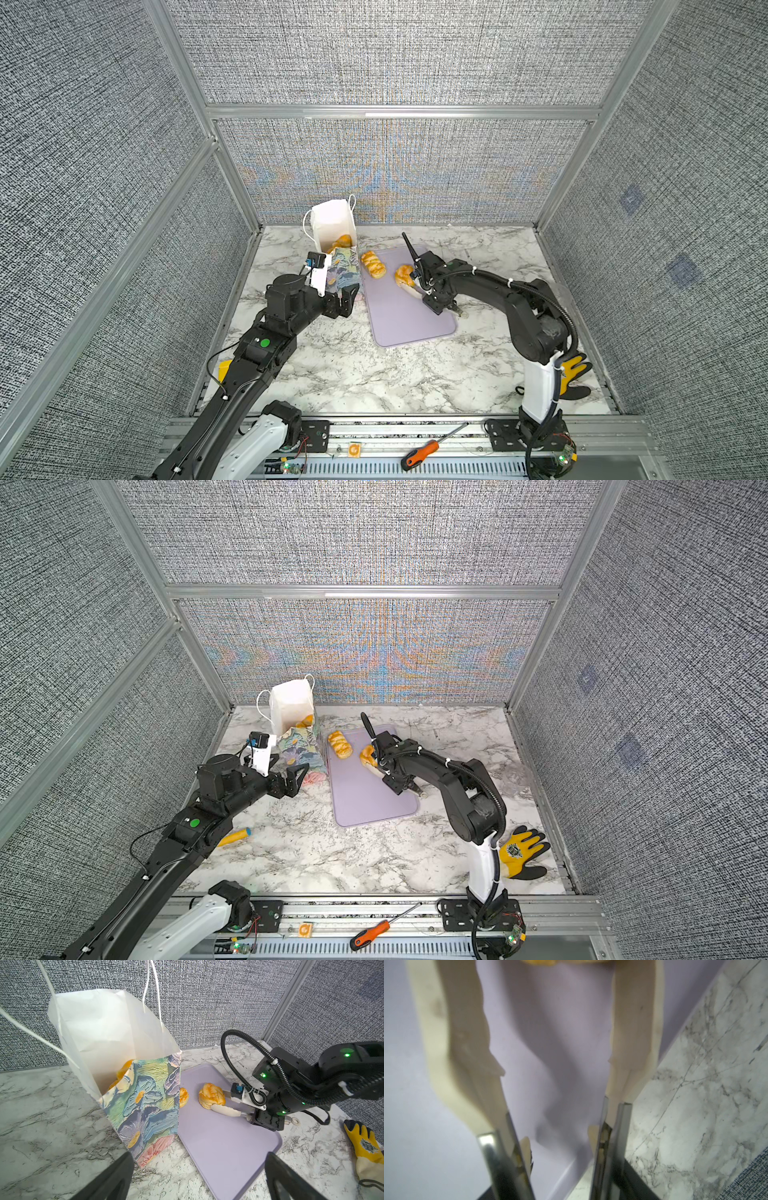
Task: Place the fake bread into the paper bag
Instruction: 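Lower the open tongs around the braided bun with the right gripper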
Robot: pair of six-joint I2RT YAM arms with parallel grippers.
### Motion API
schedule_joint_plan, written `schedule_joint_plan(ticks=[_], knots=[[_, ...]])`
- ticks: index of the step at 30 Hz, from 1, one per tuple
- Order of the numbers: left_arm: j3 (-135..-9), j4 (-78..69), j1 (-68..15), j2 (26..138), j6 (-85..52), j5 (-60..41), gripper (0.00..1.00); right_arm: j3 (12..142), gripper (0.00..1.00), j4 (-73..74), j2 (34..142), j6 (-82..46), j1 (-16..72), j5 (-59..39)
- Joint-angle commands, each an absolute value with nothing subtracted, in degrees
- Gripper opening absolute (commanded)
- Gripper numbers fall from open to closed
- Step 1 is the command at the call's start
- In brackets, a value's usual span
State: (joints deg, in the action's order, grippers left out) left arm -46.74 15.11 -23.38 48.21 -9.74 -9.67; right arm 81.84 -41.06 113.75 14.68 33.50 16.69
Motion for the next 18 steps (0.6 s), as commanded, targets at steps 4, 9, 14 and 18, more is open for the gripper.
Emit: schedule_joint_plan(ticks=[4,9,14,18], knots=[[-46.56,14.00,-23.54,48.43,-10.34,-10.63,0.99,77.88,0.70,-40.02,110.16,11.43,34.79,18.80],[-46.33,14.56,-23.68,48.32,-10.24,-10.54,0.99,78.77,0.73,-39.31,109.72,9.56,34.87,19.07],[-46.19,15.07,-23.75,48.08,-10.26,-10.37,0.99,81.52,0.74,-39.50,111.79,8.86,35.07,18.80],[-46.03,15.21,-23.85,47.64,-10.16,-9.97,0.99,83.90,0.75,-40.52,114.17,8.65,35.07,19.37]])
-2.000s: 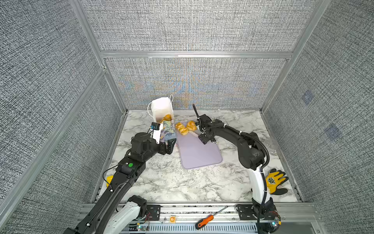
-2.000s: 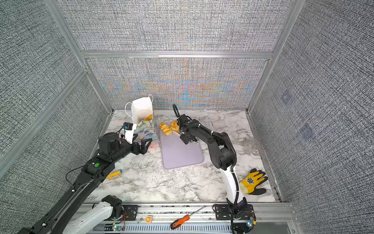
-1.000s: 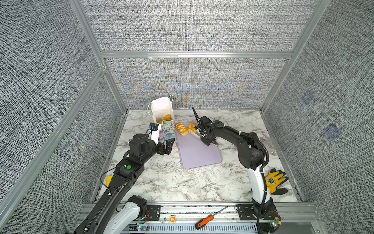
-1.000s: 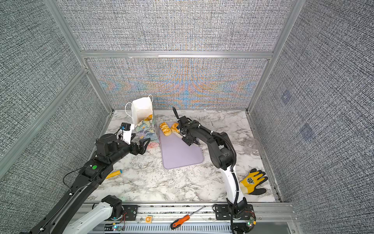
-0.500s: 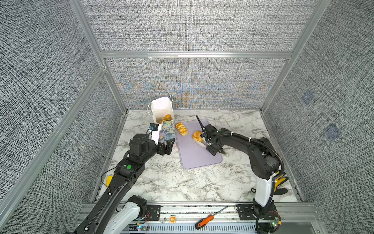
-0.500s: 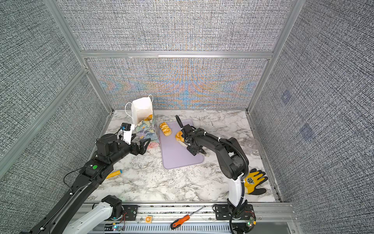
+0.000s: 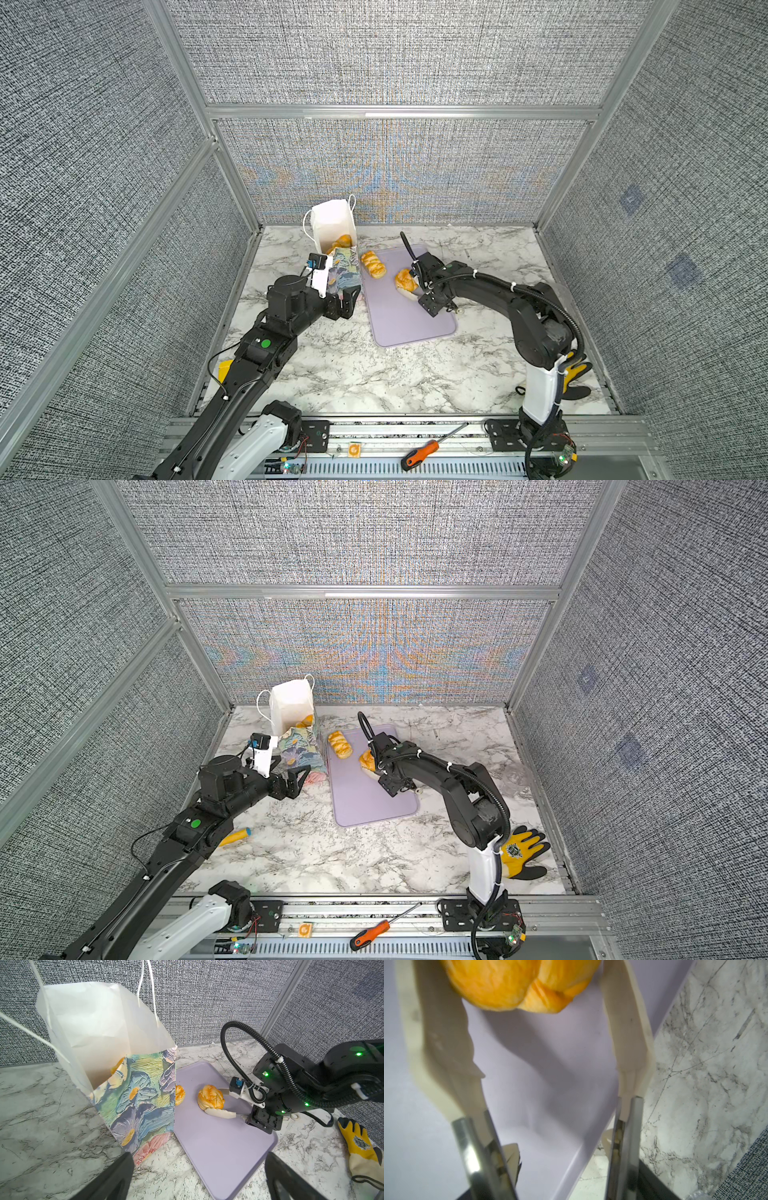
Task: Place the fake bread into the paper bag
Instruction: 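Squeeze the tongs on the braided bun and lift it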
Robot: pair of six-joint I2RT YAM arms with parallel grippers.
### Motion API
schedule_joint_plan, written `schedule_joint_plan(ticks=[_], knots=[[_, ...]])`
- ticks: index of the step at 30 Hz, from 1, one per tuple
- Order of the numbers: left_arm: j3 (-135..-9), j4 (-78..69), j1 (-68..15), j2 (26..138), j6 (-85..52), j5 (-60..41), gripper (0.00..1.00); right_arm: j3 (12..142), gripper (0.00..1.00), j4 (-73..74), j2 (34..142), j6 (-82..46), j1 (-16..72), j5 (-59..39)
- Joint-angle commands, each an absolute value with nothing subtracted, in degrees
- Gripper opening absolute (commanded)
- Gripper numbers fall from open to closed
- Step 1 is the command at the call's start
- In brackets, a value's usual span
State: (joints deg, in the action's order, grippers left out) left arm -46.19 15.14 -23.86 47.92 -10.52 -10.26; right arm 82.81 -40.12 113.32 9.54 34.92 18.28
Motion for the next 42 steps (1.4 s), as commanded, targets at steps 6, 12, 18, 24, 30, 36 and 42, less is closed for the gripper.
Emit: schedule_joint_plan(ticks=[6,12,18,24,30,36,42], knots=[[-45.88,15.30,-23.82,47.56,-10.13,-9.91,0.99,86.25,0.76,-40.78,115.92,8.01,35.05,19.75],[-45.96,15.36,-23.91,47.64,-9.93,-9.71,0.99,88.45,0.76,-40.78,117.02,7.98,35.07,19.73],[-46.02,15.42,-23.92,47.64,-9.90,-9.49,0.99,90.38,0.76,-41.27,118.55,8.34,35.08,18.98],[-46.32,15.63,-23.94,47.64,-9.82,-9.32,0.99,90.65,0.68,-41.98,119.23,9.21,35.07,18.54],[-46.80,15.69,-23.98,47.81,-9.63,-9.15,0.99,89.15,0.60,-41.23,117.58,9.79,35.11,18.37],[-47.44,16.60,-23.91,47.99,-8.97,-8.37,0.99,87.01,0.59,-40.28,114.67,9.85,35.13,17.07],[-48.31,17.80,-23.97,48.08,-8.10,-7.89,0.99,85.49,0.57,-39.69,111.69,9.10,35.05,15.60]])
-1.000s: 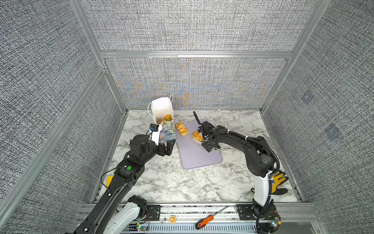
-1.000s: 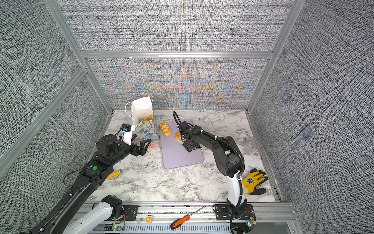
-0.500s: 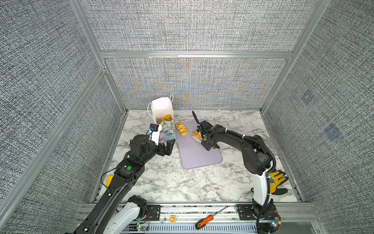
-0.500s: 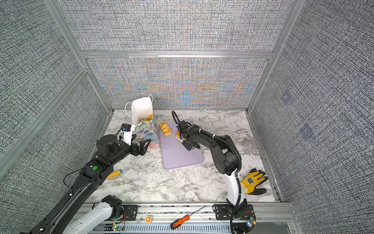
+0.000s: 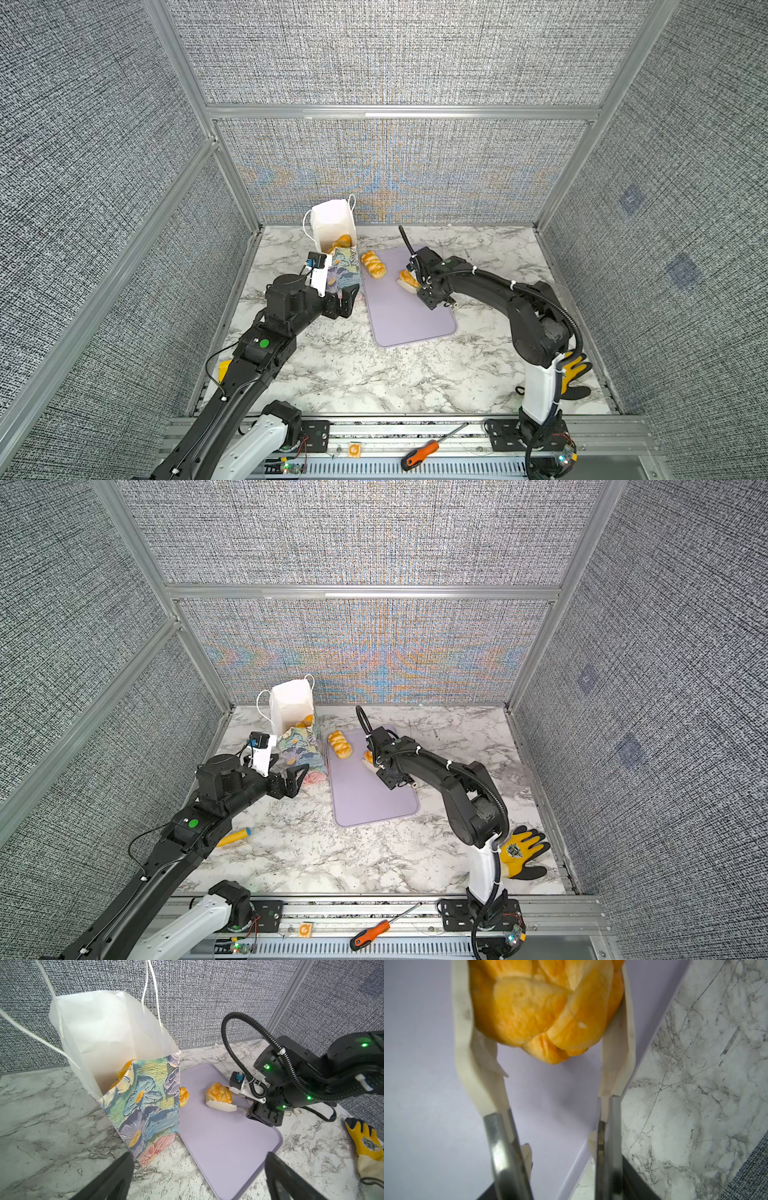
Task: Place the fake bread into the paper bag
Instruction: 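Squeeze the tongs on the braided bun and lift it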
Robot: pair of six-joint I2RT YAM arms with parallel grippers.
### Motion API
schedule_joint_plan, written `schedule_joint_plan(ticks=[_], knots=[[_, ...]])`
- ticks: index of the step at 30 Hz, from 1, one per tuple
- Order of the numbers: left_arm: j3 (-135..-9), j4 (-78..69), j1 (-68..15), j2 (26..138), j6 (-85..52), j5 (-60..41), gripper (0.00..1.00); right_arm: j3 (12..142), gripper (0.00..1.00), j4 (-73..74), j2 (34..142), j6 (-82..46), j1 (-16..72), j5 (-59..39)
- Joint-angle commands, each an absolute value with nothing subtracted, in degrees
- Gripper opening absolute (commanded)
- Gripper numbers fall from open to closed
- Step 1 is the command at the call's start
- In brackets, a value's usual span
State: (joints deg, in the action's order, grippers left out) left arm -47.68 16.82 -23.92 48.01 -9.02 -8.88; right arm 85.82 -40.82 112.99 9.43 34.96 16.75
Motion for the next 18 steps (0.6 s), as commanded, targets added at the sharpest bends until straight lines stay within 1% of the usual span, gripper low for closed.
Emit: schedule_joint_plan(ticks=[1,18], knots=[[-48.42,17.80,-23.92,48.08,-8.04,-7.99,0.99,85.20,0.57,-39.56,111.25,9.00,35.07,15.31],[-51.04,21.18,-23.97,47.09,-7.39,-5.34,0.99,83.60,0.56,-39.83,102.89,6.90,35.29,11.96]])
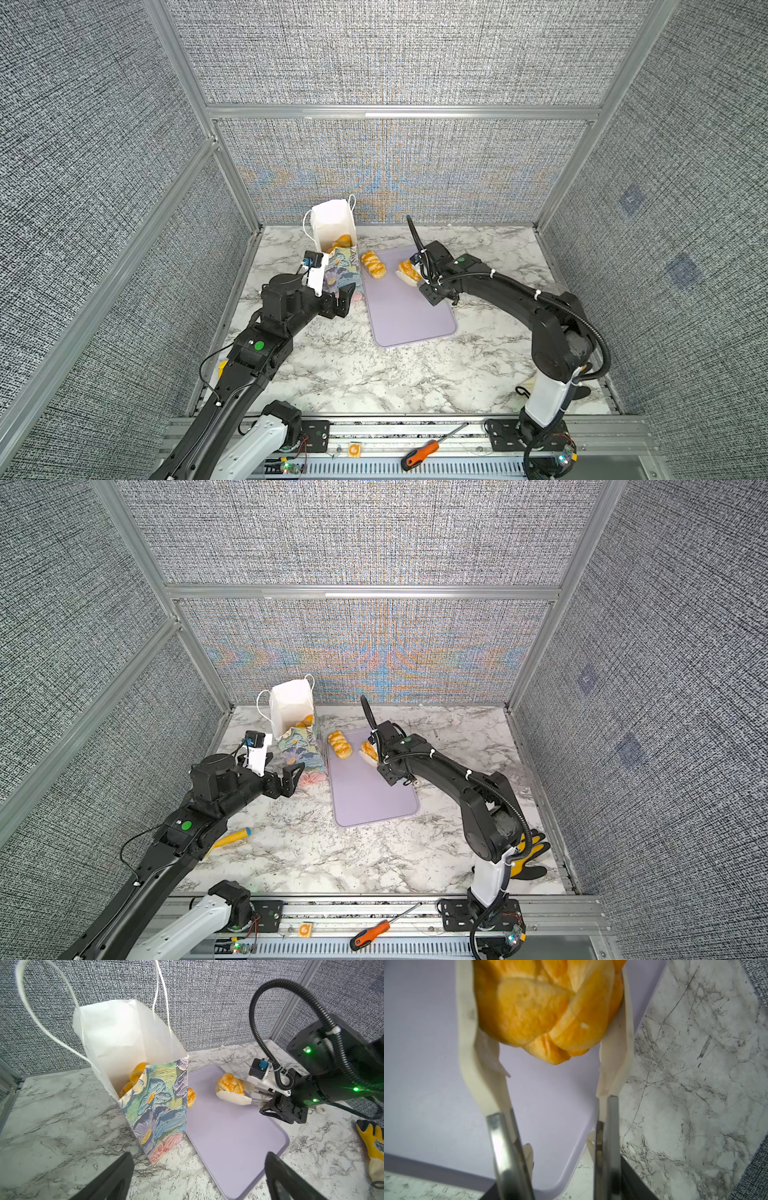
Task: Place the fake bread into the paper bag
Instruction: 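Squeeze the tongs on the braided bun and lift it, then carry the braided bun over the bag opening with the right gripper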
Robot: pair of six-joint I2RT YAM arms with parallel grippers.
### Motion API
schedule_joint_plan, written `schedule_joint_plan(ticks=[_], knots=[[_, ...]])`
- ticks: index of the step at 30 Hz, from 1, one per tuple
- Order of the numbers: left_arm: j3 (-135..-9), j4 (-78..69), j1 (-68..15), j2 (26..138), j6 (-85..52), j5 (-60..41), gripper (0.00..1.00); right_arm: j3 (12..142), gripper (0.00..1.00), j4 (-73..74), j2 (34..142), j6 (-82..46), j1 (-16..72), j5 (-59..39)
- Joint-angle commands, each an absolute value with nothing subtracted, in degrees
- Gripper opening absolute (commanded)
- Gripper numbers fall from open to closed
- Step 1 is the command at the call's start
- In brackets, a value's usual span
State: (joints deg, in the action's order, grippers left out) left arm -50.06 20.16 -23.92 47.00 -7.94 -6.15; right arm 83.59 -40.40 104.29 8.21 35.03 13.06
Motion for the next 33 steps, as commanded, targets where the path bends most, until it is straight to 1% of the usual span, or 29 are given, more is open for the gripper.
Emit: schedule_joint_plan(ticks=[1,8,14,18,29,33], knots=[[-51.35,21.71,-23.93,47.27,-7.14,-5.15,0.99,83.61,0.56,-39.81,102.32,6.78,35.32,11.79],[-53.98,24.69,-23.94,48.59,-6.41,-3.08,0.99,83.97,0.56,-39.46,98.01,5.59,36.89,10.20],[-56.45,27.61,-23.83,48.87,-5.25,0.66,0.99,85.85,0.56,-40.24,96.58,5.25,38.74,10.37],[-58.15,29.40,-23.79,48.93,-4.30,1.45,0.99,87.08,0.56,-40.44,95.64,4.91,40.09,10.55],[-61.49,31.66,-23.65,49.21,-2.66,4.21,1.00,87.96,0.55,-37.63,91.49,3.73,44.42,11.08],[-61.35,31.18,-23.59,49.69,-2.71,5.73,0.99,88.80,0.55,-35.41,90.73,3.67,45.83,9.92]])
